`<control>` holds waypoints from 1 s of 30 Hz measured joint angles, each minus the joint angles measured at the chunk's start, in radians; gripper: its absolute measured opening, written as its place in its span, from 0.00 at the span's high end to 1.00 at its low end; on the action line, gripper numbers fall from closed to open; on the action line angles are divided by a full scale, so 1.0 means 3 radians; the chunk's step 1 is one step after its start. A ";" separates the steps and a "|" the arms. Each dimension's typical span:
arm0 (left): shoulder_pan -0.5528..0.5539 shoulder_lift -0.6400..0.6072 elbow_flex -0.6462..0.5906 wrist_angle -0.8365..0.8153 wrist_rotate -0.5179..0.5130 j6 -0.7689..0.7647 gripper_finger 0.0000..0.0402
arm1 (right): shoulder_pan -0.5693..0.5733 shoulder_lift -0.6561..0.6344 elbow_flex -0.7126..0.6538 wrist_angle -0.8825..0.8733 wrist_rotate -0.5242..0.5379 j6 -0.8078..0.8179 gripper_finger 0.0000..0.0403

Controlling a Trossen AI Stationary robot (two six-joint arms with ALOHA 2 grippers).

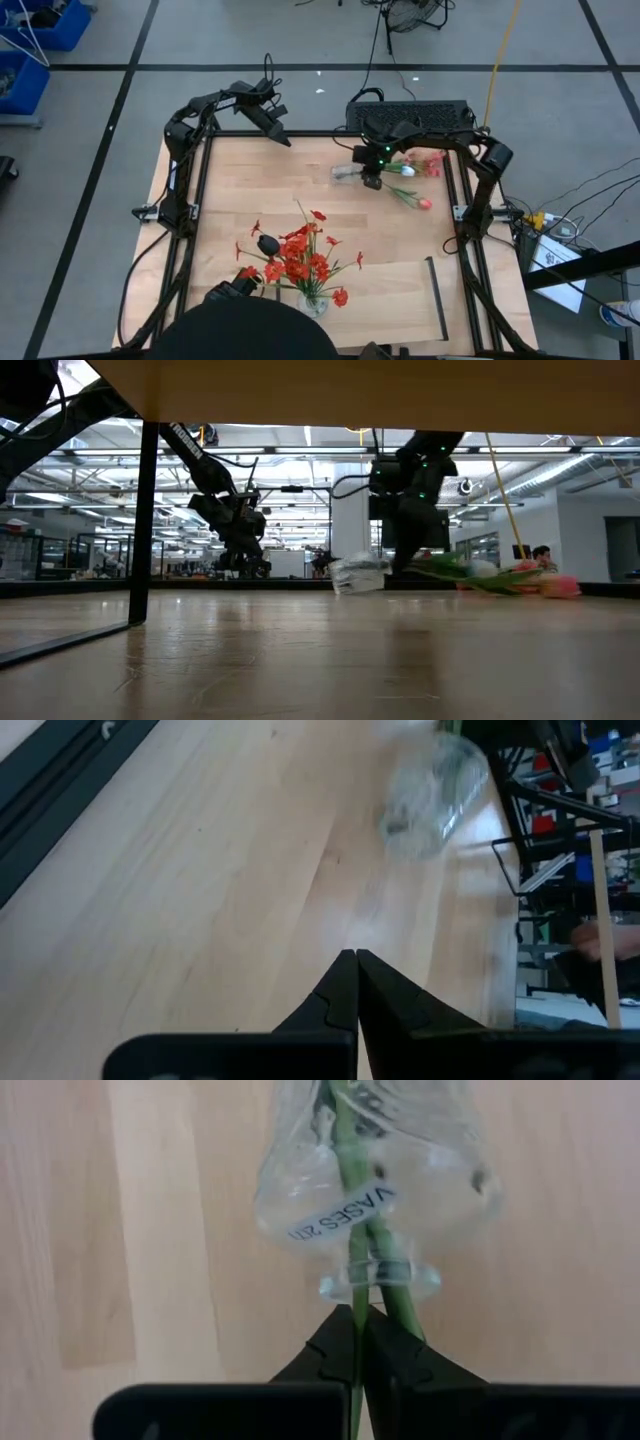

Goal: Pick and place flowers into a vace then onto a shelf
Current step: Put the pink tulip into the transparent vase

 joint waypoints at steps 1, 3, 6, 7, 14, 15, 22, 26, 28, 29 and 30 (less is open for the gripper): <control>0.0000 0.0000 0.0000 0.0001 0.0002 0.0008 0.99 | 0.0024 0.0029 0.0053 0.0016 -0.0003 -0.0023 1.00; 0.0000 -0.0003 0.0000 0.0003 0.0003 0.0018 0.97 | 0.0071 0.0099 0.0159 0.0031 -0.0031 -0.0023 1.00; 0.0000 -0.0004 0.0000 0.0006 0.0004 0.0027 0.95 | 0.0118 0.0185 0.0247 0.0048 -0.0243 0.0045 1.00; 0.0000 -0.0004 0.0000 0.0006 0.0004 0.0030 0.96 | 0.0133 0.0203 0.0264 0.0079 -0.0311 0.0074 1.00; 0.0000 -0.0004 0.0000 -0.0261 0.0003 0.0037 0.98 | 0.0190 0.0267 0.0303 0.0090 -0.0361 0.0349 1.00; 0.0000 -0.0004 0.0000 -0.0308 -0.0031 -0.0039 0.97 | 0.0196 0.0265 0.0303 0.0093 -0.0358 0.0371 1.00; -0.0056 -0.0007 0.0000 -0.0528 0.0135 -0.0278 0.99 | 0.0204 0.0263 0.0303 0.0173 -0.0429 0.0333 0.99; -0.0122 -0.0040 0.0000 -0.0609 -0.0027 -0.0158 0.97 | 0.0204 0.0263 0.0303 0.0262 -0.0394 0.0365 0.94; -0.0150 -0.0075 0.0000 -0.0601 -0.0295 0.0030 0.94 | 0.0204 0.0262 0.0303 0.0273 -0.0264 0.0374 0.92; -0.0161 -0.0093 0.0000 -0.0596 -0.0431 0.0133 0.93 | 0.0204 0.0262 0.0303 0.0273 -0.0235 0.0376 0.91; -0.0173 -0.0114 0.0000 -0.0594 -0.0543 0.0204 0.92 | 0.0204 0.0261 0.0303 0.0273 -0.0190 0.0390 0.90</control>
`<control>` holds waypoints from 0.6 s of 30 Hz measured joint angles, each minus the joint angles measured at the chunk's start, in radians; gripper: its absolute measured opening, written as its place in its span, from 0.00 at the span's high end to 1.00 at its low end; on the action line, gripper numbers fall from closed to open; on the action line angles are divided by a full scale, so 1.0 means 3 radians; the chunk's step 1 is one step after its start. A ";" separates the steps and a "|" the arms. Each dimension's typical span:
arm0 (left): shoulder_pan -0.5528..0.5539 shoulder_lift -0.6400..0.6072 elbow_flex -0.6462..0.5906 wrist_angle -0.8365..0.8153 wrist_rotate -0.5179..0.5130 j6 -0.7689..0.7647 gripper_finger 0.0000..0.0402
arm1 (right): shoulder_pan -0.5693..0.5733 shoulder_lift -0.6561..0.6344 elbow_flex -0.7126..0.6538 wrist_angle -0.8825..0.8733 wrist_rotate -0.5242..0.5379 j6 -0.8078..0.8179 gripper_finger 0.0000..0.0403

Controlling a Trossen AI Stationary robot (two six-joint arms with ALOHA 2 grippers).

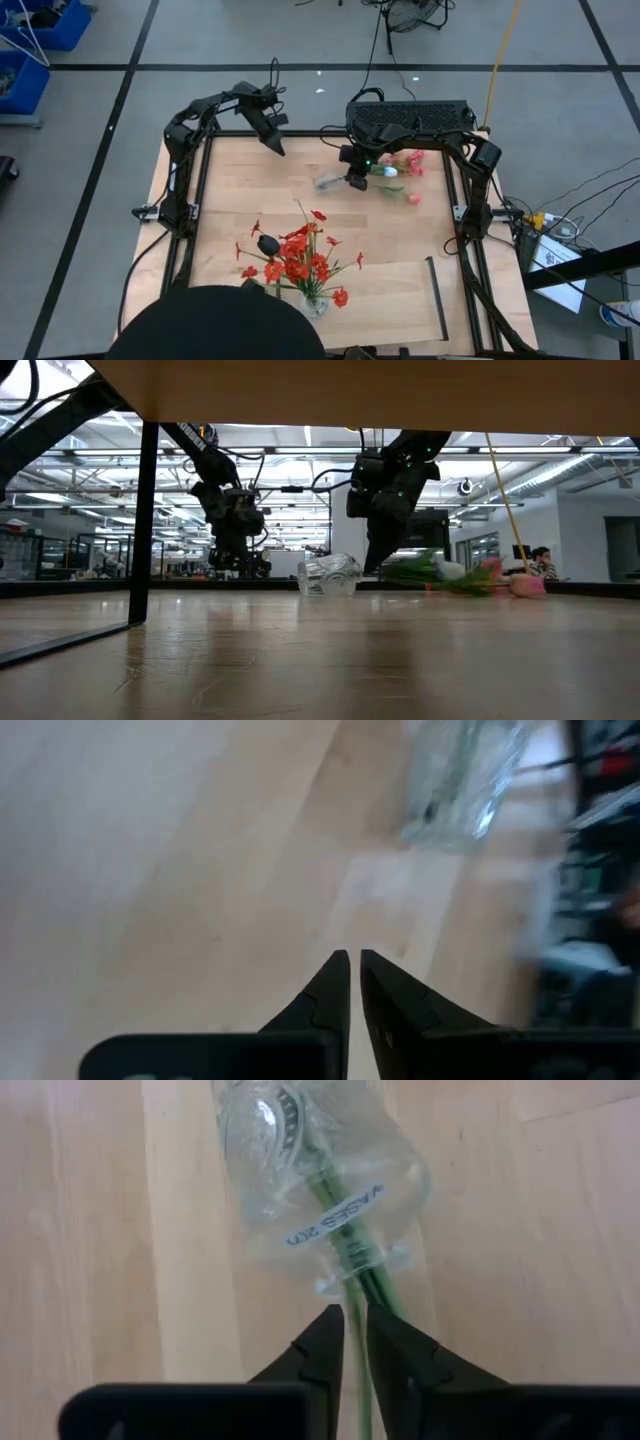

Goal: Pick and place flowers into a vace then onto a shelf
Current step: Put the pink tulip into the transparent vase

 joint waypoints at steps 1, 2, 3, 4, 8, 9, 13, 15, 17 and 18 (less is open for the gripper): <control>-0.0005 -0.0014 0.0000 -0.0007 -0.0086 0.0024 0.91 | 0.0000 0.0000 0.0000 0.0003 0.0025 0.0014 0.89; -0.0010 -0.0024 0.0000 -0.0025 -0.0152 0.0019 0.91 | 0.0000 0.0000 0.0000 0.0001 0.0025 0.0017 0.88; -0.0009 -0.0035 0.0000 -0.0028 -0.0183 0.0004 0.91 | 0.0000 0.0000 0.0000 0.0000 0.0024 0.0015 0.87; -0.0006 -0.0047 0.0000 -0.0021 -0.0184 0.0011 0.91 | 0.0001 0.0000 0.0000 -0.0003 0.0024 0.0010 0.86; 0.0017 -0.0145 0.0000 -0.0010 -0.0201 0.0082 0.91 | 0.0013 -0.0022 -0.0003 -0.0008 0.0025 -0.0015 0.84; 0.0021 -0.0174 0.0000 0.0001 -0.0215 0.0083 0.91 | 0.0015 -0.0037 -0.0003 -0.0005 0.0024 -0.0015 0.83; 0.0026 -0.0330 0.0000 0.0059 -0.0225 0.0108 0.93 | 0.0015 -0.0118 -0.0003 -0.0008 0.0017 -0.0007 0.83; 0.0026 -0.0386 0.0000 0.0095 -0.0231 0.0112 0.94 | 0.0015 -0.0146 -0.0003 -0.0084 -0.0048 -0.0013 0.83; 0.0023 -0.0424 0.0000 0.0123 -0.0244 0.0112 0.96 | 0.0015 -0.0173 -0.0004 -0.0165 -0.0003 -0.0064 0.83; 0.0023 -0.0443 0.0000 0.0136 -0.0255 0.0113 0.97 | 0.0015 -0.0185 -0.0004 -0.0192 0.0027 -0.0085 0.83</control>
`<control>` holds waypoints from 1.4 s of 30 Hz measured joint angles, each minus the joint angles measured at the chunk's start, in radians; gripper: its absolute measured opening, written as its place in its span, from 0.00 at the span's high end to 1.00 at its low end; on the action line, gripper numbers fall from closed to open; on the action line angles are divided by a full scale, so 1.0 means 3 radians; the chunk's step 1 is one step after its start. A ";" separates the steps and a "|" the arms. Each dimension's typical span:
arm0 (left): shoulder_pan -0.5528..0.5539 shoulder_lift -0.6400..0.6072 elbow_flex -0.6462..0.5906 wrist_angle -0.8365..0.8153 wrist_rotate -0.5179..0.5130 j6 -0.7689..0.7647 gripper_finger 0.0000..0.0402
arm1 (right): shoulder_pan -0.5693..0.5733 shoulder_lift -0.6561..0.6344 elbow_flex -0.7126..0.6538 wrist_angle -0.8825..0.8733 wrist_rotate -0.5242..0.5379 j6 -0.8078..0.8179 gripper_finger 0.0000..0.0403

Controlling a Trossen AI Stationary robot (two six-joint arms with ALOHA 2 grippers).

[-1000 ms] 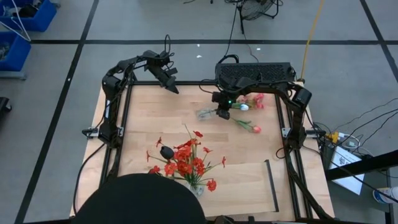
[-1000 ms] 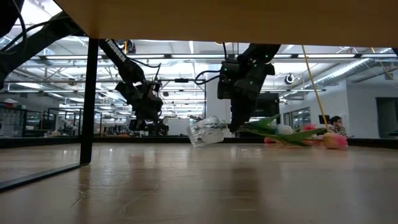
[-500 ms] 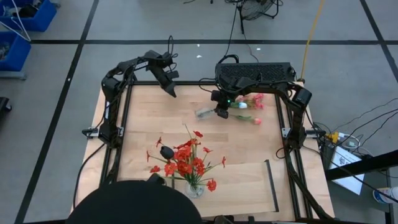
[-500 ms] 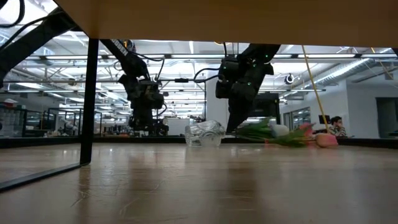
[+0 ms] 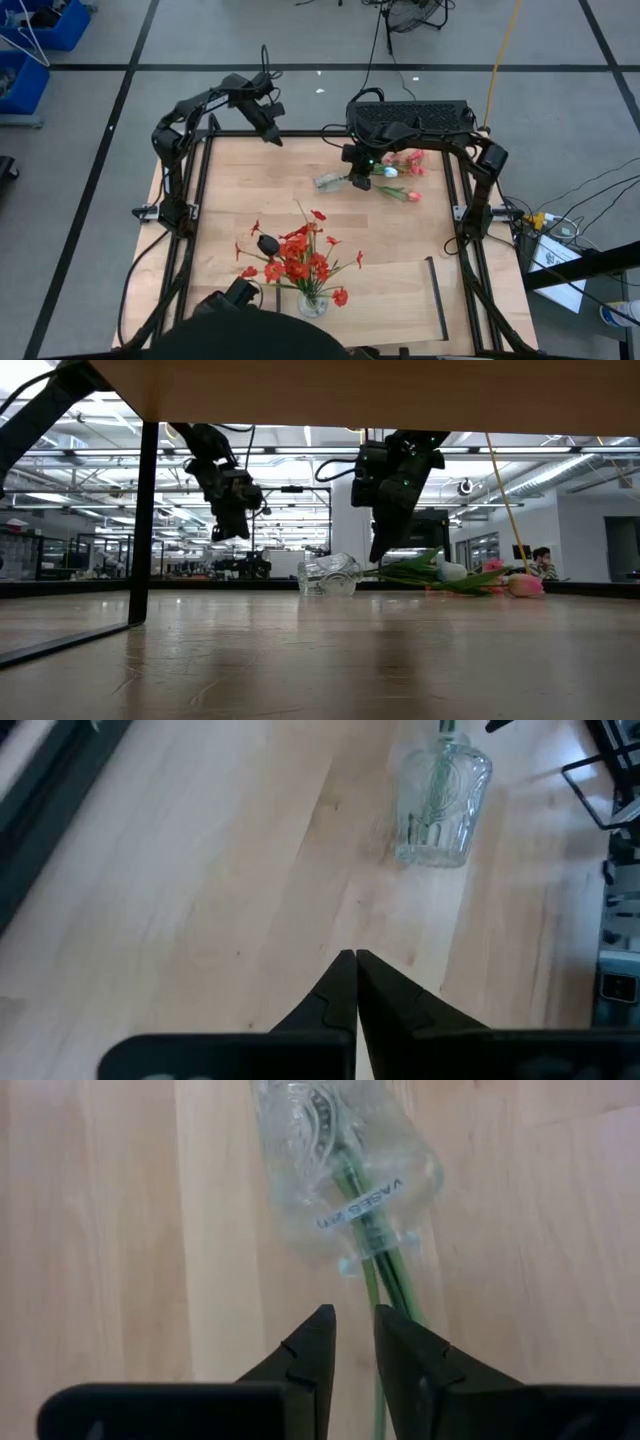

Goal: Pick and place flowers into a vace then onto a shelf
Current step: Put the pink tulip into the transparent vase

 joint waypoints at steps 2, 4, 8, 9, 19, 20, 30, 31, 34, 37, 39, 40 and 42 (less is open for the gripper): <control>0.0000 -0.0032 0.0000 0.0019 -0.0045 0.0002 0.99 | 0.0000 -0.0024 0.0000 -0.0063 0.0017 -0.0022 0.83; 0.0000 -0.0034 0.0001 0.0016 -0.0093 0.0002 0.99 | 0.0000 -0.0031 0.0000 -0.0112 0.0122 -0.0097 0.83; 0.0000 -0.0028 0.0001 -0.0020 -0.0251 0.0007 0.95 | 0.0000 -0.0031 0.0000 -0.0225 0.0214 -0.0171 0.83; 0.0000 -0.0028 0.0001 -0.0052 -0.0304 0.0048 0.94 | 0.0000 -0.0031 0.0000 -0.0245 0.0260 -0.0176 0.83; 0.0032 -0.0028 0.0001 -0.0193 -0.0478 0.0127 0.95 | 0.0068 -0.0070 -0.0003 -0.0303 0.0620 -0.0202 0.83; 0.0032 -0.0028 0.0000 -0.0193 -0.0473 0.0127 0.96 | 0.0071 -0.0070 -0.0002 -0.0306 0.0644 -0.0201 0.82; 0.0032 -0.0028 0.0001 -0.0188 -0.0469 0.0130 0.94 | 0.0109 -0.0082 -0.0001 -0.0482 0.0976 -0.0187 0.63; 0.0032 -0.0028 0.0001 -0.0188 -0.0468 0.0130 0.93 | 0.0121 -0.0089 -0.0001 -0.0496 0.1046 -0.0223 0.60; 0.0031 -0.0028 0.0001 -0.0186 -0.0466 0.0132 0.93 | 0.0187 -0.0147 -0.0001 -0.0456 0.1257 -0.0341 0.52; 0.0032 -0.0028 0.0001 -0.0177 -0.0466 0.0136 0.93 | 0.0221 -0.0231 -0.0001 -0.0314 0.1317 -0.0328 0.46; 0.0032 -0.0027 0.0001 -0.0151 -0.0465 0.0136 0.92 | 0.0221 -0.0246 0.0001 -0.0205 0.1405 -0.0256 0.43; 0.0032 -0.0027 0.0001 -0.0140 -0.0464 0.0136 0.92 | 0.0214 -0.0256 0.0001 -0.0197 0.1514 -0.0247 0.42; 0.0032 -0.0027 0.0001 -0.0139 -0.0463 0.0136 0.92 | 0.0186 -0.0276 0.0000 -0.0224 0.1647 -0.0257 0.40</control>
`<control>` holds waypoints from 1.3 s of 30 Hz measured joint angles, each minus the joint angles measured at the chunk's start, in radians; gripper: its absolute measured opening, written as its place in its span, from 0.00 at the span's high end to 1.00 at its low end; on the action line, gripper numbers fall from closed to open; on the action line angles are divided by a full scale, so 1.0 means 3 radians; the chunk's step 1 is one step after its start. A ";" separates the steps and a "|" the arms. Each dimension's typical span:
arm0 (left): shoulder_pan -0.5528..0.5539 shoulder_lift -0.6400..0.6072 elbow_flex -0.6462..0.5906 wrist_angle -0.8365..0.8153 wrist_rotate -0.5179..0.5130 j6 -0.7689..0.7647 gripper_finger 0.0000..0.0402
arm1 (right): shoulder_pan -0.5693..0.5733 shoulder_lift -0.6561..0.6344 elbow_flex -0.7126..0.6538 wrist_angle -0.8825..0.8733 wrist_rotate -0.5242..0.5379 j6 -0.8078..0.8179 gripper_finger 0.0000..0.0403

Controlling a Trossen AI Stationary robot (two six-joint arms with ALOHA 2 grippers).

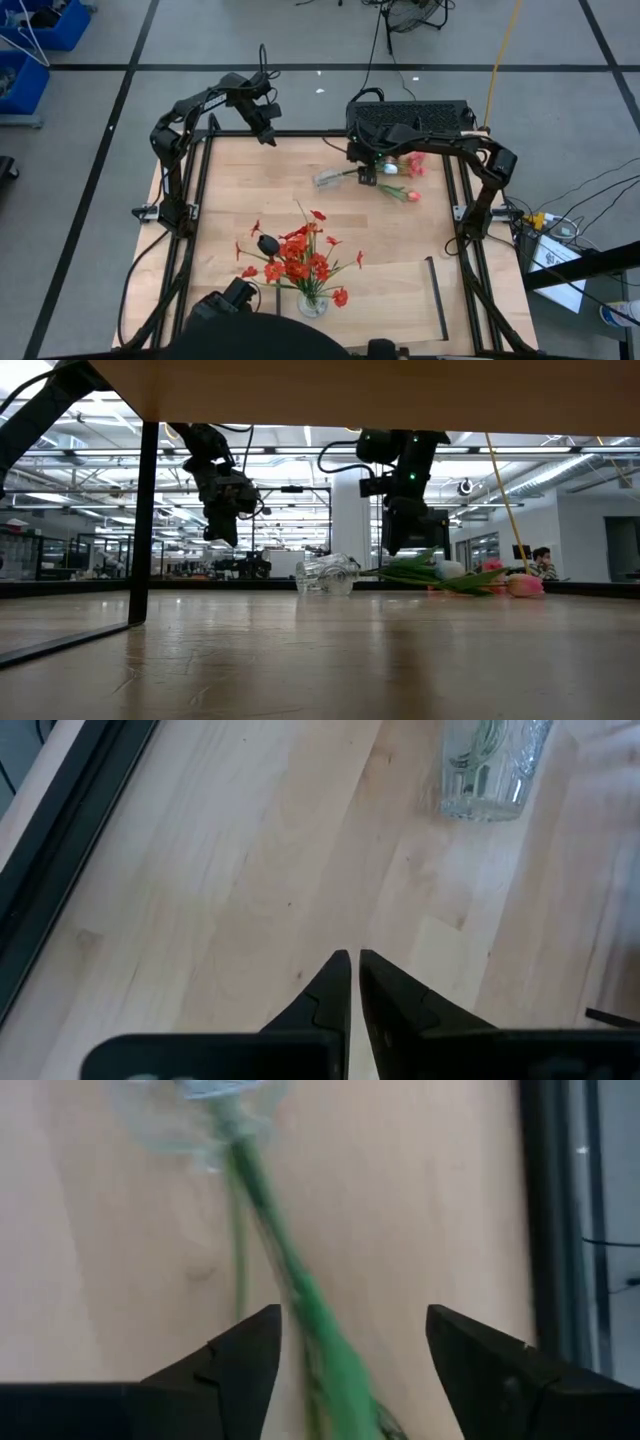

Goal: Pick and place flowers into a vace then onto a shelf
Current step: Put the pink tulip into the transparent vase

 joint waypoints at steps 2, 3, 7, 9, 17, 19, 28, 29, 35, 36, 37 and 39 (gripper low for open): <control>0.0000 0.0000 0.0000 0.0013 0.0014 0.0001 0.92 | -0.0039 -0.0008 0.0001 0.0002 0.0000 0.0003 0.39; 0.0000 0.0000 0.0000 0.0022 0.0035 0.0004 0.92 | -0.0054 -0.0007 0.0001 -0.0031 -0.0051 0.0003 0.39; 0.0001 0.0000 0.0000 0.0073 0.0160 0.0003 0.92 | -0.0134 0.0014 -0.0001 -0.0162 -0.0355 0.0004 0.40; 0.0001 0.0000 0.0000 0.0102 0.0207 0.0001 0.92 | -0.0140 0.0018 -0.0001 -0.0154 -0.0364 0.0004 0.40; 0.0006 0.0001 0.0000 0.0116 0.0228 -0.0001 0.92 | -0.0136 0.0018 -0.0003 -0.0226 -0.0324 -0.0117 0.44; 0.0006 0.0001 0.0000 0.0116 0.0228 -0.0001 0.92 | -0.0137 0.0018 -0.0039 -0.0038 -0.0112 -0.0203 0.44; 0.0012 0.0001 0.0000 0.0111 0.0227 -0.0008 0.92 | -0.0127 0.0005 -0.0086 0.0071 -0.0112 0.0264 0.43; 0.0014 0.0001 0.0000 0.0110 0.0226 -0.0008 0.92 | -0.0125 0.0001 -0.0086 0.0014 -0.0176 0.0262 0.44; 0.0014 0.0003 -0.0001 0.0109 0.0227 -0.0008 0.92 | -0.0196 -0.0163 -0.0088 -0.0290 -0.0683 0.0463 0.44; 0.0014 0.0003 0.0000 0.0109 0.0226 -0.0006 0.92 | -0.0218 -0.0210 -0.0088 -0.0331 -0.0785 0.0517 0.44; 0.0014 0.0003 0.0000 0.0109 0.0226 -0.0006 0.92 | -0.0246 -0.0265 -0.0087 -0.0365 -0.0896 0.0566 0.44; 0.0013 0.0003 0.0000 0.0109 0.0226 -0.0006 0.92 | -0.0331 -0.0385 -0.0036 -0.0510 -0.1149 0.0656 0.44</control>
